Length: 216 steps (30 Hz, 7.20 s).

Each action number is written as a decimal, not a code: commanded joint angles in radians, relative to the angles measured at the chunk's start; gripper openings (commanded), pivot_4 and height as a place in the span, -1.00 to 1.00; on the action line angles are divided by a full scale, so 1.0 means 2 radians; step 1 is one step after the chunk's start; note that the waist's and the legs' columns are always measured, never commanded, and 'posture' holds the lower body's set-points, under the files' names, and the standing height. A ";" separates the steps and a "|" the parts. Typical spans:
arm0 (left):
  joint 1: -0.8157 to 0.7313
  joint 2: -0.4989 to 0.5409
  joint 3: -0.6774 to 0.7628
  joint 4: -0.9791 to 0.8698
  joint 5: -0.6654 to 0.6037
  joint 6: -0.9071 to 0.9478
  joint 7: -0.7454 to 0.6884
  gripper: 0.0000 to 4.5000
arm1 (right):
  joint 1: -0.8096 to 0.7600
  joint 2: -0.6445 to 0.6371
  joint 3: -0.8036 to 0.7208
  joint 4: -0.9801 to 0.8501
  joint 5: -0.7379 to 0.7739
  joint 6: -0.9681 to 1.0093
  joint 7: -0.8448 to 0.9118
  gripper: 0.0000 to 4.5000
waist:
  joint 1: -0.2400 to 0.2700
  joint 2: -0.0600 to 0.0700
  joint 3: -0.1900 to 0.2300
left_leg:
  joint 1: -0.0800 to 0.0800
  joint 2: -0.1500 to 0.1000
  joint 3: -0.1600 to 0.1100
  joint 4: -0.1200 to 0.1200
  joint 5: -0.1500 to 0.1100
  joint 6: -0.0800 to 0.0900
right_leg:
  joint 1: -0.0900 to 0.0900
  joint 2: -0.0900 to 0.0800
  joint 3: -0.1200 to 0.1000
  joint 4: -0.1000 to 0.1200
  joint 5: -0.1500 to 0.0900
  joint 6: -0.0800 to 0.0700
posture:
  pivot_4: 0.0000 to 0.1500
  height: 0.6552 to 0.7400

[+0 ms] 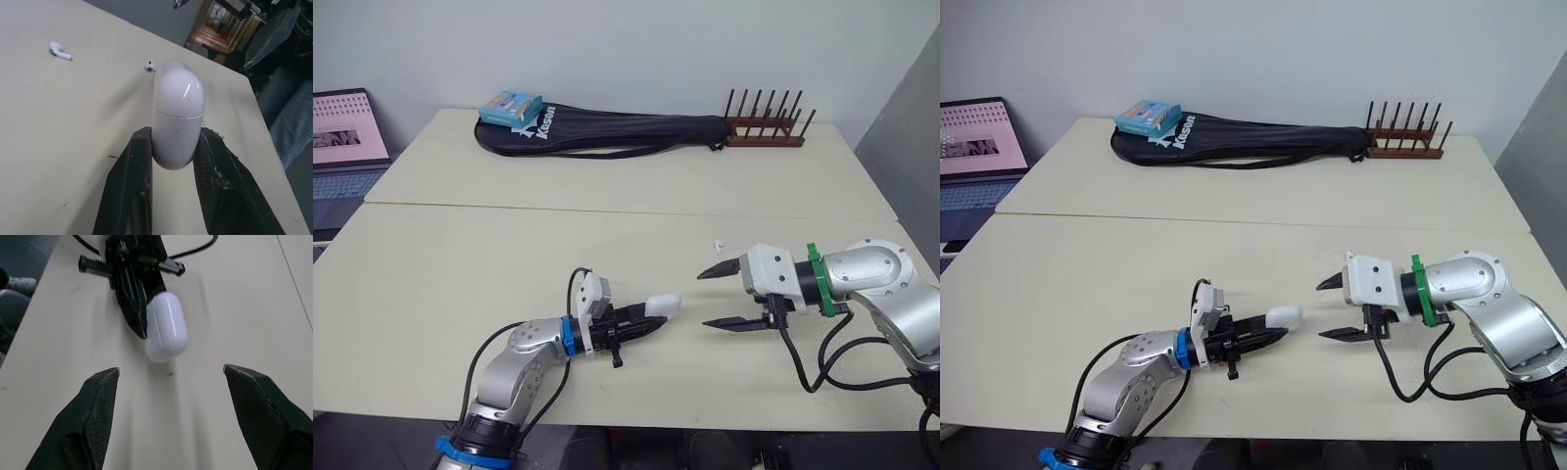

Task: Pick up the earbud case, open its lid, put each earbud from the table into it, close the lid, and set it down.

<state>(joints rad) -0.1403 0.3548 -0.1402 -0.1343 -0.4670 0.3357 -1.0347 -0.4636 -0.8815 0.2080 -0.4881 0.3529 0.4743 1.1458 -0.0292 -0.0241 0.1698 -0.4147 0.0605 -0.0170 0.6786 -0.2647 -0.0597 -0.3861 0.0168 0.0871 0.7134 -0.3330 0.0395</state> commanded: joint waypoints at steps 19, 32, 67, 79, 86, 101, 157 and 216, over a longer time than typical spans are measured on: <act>-0.008 0.015 -0.043 -0.026 0.023 -0.063 -0.027 -0.64 | -0.075 0.062 0.021 0.031 -0.015 0.055 -0.024 0.58 | 0.000 0.000 0.000 | 0.000 0.000 0.000 0.000 0.000 0.000 | 0.000 0.000 0.000 0.000 0.000 0.000 | 1.00 0.26; -0.012 0.002 0.002 -0.002 0.021 -0.074 0.023 -0.65 | 0.020 0.030 -0.096 0.007 0.032 -0.014 -0.007 0.58 | 0.001 0.000 0.000 | 0.000 0.000 0.000 0.000 0.000 0.000 | 0.000 0.000 -0.001 -0.001 0.000 0.000 | 1.00 0.26; 0.023 0.003 0.112 0.038 0.046 -0.149 0.150 -0.65 | 0.216 0.155 -0.198 0.111 -0.036 -0.100 -0.215 1.00 | -0.009 0.000 0.000 | 0.009 0.000 0.006 -0.001 0.000 0.000 | 0.007 0.001 0.005 0.000 -0.001 0.000 | 1.00 0.26; 0.012 0.004 0.105 0.049 0.054 -0.153 0.145 -0.65 | 0.025 0.287 -0.100 0.298 -0.124 -0.037 -0.371 1.00 | -0.001 -0.001 0.000 | 0.007 0.000 0.006 -0.002 -0.001 0.000 | 0.005 0.000 0.004 0.000 -0.001 0.000 | 1.00 0.26; 0.014 -0.001 0.101 0.046 0.059 -0.153 0.148 -0.65 | -0.018 0.328 -0.103 0.363 -0.148 -0.015 -0.447 1.00 | -0.002 -0.001 0.000 | 0.007 0.000 0.007 -0.002 -0.001 0.000 | 0.004 0.000 0.005 0.000 -0.001 0.000 | 1.00 0.26; 0.018 -0.004 0.100 0.042 0.060 -0.150 0.152 -0.65 | 0.002 0.307 -0.086 0.298 -0.148 0.070 -0.434 -0.80 | 0.000 -0.001 0.000 | 0.006 0.000 0.006 -0.002 -0.001 0.000 | 0.004 0.000 0.004 0.000 -0.001 0.000 | 1.00 0.26; 0.148 0.027 0.107 -0.132 0.040 -0.074 0.192 -0.65 | 0.208 -0.200 -0.126 0.062 -0.087 -0.141 0.111 0.47 | 0.000 -0.001 0.006 | 0.008 0.000 0.006 -0.004 -0.001 0.000 | 0.007 -0.001 0.004 -0.004 -0.001 0.000 | 1.00 0.26; 0.019 -0.040 0.049 -0.071 0.044 -0.112 0.188 -0.65 | -0.014 0.350 -0.109 -0.022 0.068 0.158 -0.278 -0.83 | 0.000 -0.004 0.004 | 0.006 0.000 0.004 -0.006 -0.001 0.000 | 0.006 0.000 0.002 -0.005 0.000 0.000 | 1.00 0.26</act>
<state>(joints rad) -0.0906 0.2800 -0.0384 -0.2624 -0.3790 0.1405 -0.6514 -0.4994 -0.1866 -0.0106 -0.4984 0.4647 0.8302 0.6046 -0.0299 -0.0326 0.1770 -0.4018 0.0611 -0.0113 0.6662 -0.2658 -0.0600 -0.3751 0.0160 0.0906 0.7024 -0.3336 0.0404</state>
